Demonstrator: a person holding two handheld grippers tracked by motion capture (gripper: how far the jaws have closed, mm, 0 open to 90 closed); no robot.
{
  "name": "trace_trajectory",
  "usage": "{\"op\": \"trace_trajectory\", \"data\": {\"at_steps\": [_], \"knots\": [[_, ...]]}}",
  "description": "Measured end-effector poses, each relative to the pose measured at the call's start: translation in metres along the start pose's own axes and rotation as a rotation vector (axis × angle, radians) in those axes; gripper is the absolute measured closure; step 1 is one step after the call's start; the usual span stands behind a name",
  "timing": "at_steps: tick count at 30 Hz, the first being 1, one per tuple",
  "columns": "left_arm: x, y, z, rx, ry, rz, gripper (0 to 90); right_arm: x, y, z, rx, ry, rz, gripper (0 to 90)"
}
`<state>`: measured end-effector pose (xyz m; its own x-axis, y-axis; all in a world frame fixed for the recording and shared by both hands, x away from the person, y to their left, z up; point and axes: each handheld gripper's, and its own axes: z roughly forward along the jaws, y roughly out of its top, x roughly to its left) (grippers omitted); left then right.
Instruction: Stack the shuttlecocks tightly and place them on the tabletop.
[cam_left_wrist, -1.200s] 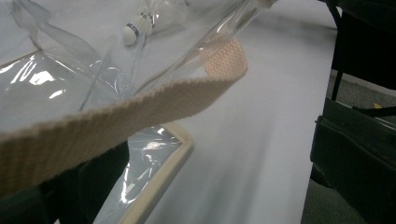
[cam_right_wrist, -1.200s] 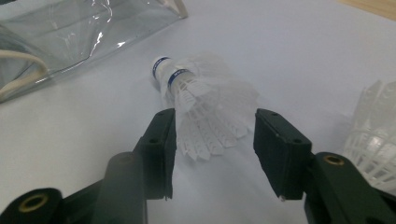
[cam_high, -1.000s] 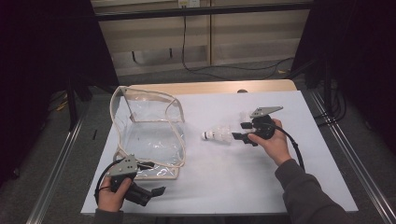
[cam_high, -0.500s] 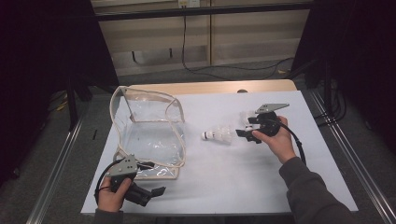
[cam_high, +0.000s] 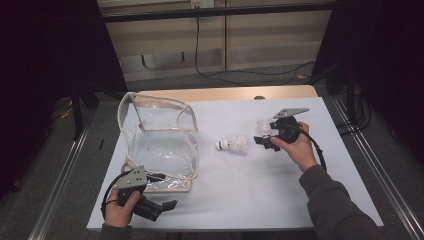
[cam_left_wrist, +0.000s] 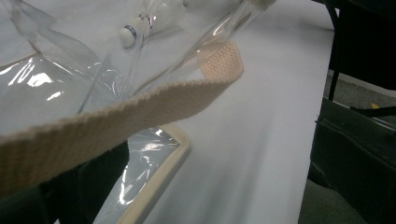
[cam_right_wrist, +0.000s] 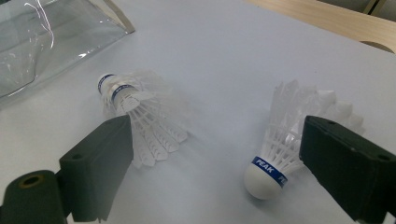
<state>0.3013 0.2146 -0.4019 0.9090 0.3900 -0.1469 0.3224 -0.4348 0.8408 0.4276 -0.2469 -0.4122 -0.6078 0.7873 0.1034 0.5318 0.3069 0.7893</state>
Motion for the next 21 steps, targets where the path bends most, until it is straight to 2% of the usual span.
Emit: {"op": "trace_trajectory", "data": {"at_steps": [6, 15, 21], "knots": [[-0.0001, 0.0, 0.0001, -0.003, -0.001, -0.001, 4.4, -0.003, 0.0021, 0.0017, -0.004, -0.006, 0.014, 8.6], [0.0, -0.0001, 0.0001, -0.004, -0.001, 0.0, 4.5, -0.0054, 0.0054, 0.0076, 0.01, -0.008, 0.011, 7.0], [0.0002, 0.0, -0.0002, -0.001, 0.0, 0.002, 4.5, -0.0089, 0.0071, 0.0091, -0.007, -0.014, 0.026, 6.5]]}}
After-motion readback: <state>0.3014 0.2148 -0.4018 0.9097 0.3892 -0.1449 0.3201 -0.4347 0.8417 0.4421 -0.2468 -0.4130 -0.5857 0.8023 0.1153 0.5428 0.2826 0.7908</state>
